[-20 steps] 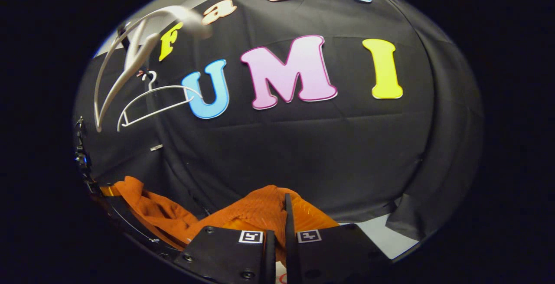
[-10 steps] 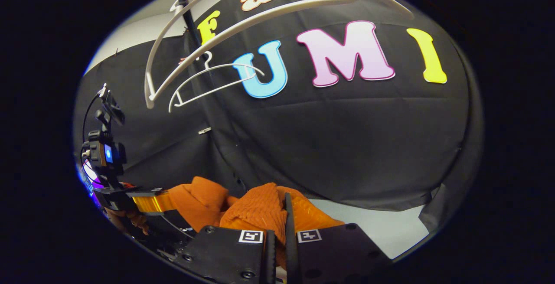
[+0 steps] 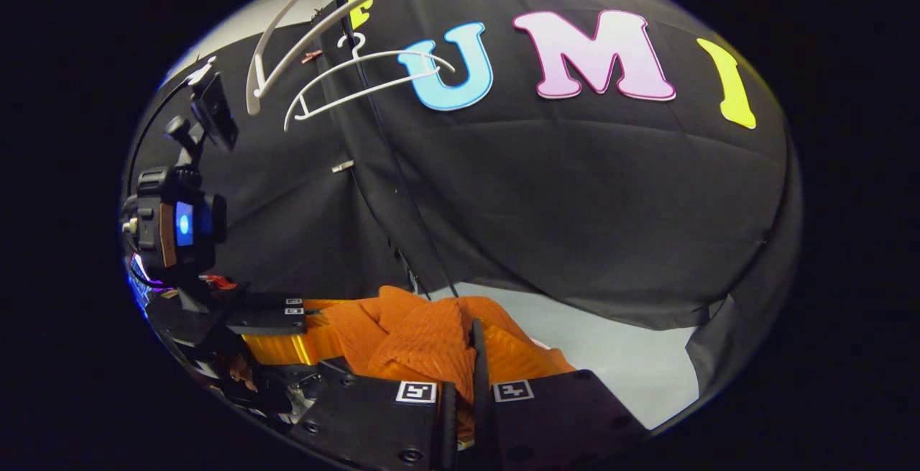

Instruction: Grasp the clothes on the hanger with both hands and then place them into the laundry hamper below.

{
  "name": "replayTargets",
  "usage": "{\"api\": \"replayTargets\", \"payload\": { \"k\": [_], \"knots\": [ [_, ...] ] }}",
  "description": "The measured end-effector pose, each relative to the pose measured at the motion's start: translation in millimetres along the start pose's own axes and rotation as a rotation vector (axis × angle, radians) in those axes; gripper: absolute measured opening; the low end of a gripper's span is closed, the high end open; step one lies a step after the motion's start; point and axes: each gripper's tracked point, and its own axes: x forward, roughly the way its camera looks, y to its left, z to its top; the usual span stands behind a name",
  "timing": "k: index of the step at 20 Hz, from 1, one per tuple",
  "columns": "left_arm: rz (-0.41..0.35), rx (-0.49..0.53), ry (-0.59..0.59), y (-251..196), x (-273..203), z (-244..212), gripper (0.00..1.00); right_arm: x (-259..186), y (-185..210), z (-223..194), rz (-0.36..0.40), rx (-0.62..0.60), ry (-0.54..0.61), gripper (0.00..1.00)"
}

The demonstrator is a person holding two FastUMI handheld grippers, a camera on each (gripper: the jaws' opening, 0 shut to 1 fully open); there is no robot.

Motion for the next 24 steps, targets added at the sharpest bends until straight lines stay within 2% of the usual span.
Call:
{"api": "replayTargets", "payload": {
  "k": [5, 6, 7, 9, 10, 11, 13, 14, 15, 17, 18, 19, 22, 24],
  "knots": [
    [0.024, -0.051, 0.140, 15.6, 21.2, -36.7, 0.06, 15.2, -14.2, -40.5, -0.051, 0.015, 0.157, 0.14],
    [0.037, -0.059, 0.169, 20.9, 25.9, -44.7, 0.04, 15.7, -17.3, -49.8, -0.066, 0.010, 0.191, 0.14],
    [0.050, -0.064, 0.189, 23.6, 28.7, -50.2, 0.07, 17.5, -22.5, -57.0, -0.087, -0.007, 0.224, 0.14],
    [0.092, -0.057, 0.239, 31.5, 33.6, -59.5, 0.08, 19.2, -27.4, -65.5, -0.116, -0.040, 0.268, 0.14],
    [0.107, -0.054, 0.268, 35.8, 36.2, -64.4, 0.12, 20.7, -28.5, -70.1, -0.123, -0.050, 0.287, 0.14],
    [0.108, -0.052, 0.292, 37.7, 36.7, -68.9, 0.08, 21.9, -28.8, -75.0, -0.128, -0.054, 0.305, 0.14],
    [0.107, -0.062, 0.313, 37.8, 40.3, -74.7, 0.10, 23.6, -27.0, -86.3, -0.130, -0.052, 0.337, 0.14],
    [0.104, -0.069, 0.308, 37.7, 39.7, -72.7, 0.12, 24.8, -29.3, -89.2, -0.139, -0.048, 0.340, 0.21],
    [0.104, -0.075, 0.302, 36.3, 40.2, -70.4, 0.34, 24.7, -31.0, -91.4, -0.146, -0.042, 0.336, 0.34],
    [0.152, -0.027, 0.309, 50.2, 44.2, -75.2, 0.77, 7.2, -34.4, -79.4, -0.177, -0.036, 0.321, 0.73],
    [0.161, -0.016, 0.311, 54.5, 30.7, -68.2, 0.98, 12.1, -37.2, -82.6, -0.177, -0.021, 0.314, 0.93],
    [0.162, -0.014, 0.313, 56.0, 33.6, -71.6, 0.95, 13.9, -39.4, -81.9, -0.180, -0.003, 0.307, 1.00],
    [0.154, -0.026, 0.304, 53.4, 31.4, -70.9, 0.96, 11.4, -48.5, -78.2, -0.206, 0.001, 0.293, 0.99],
    [0.145, -0.031, 0.300, 51.6, 29.1, -70.6, 0.92, 11.3, -48.7, -78.0, -0.209, 0.005, 0.291, 0.99]
  ]
}}
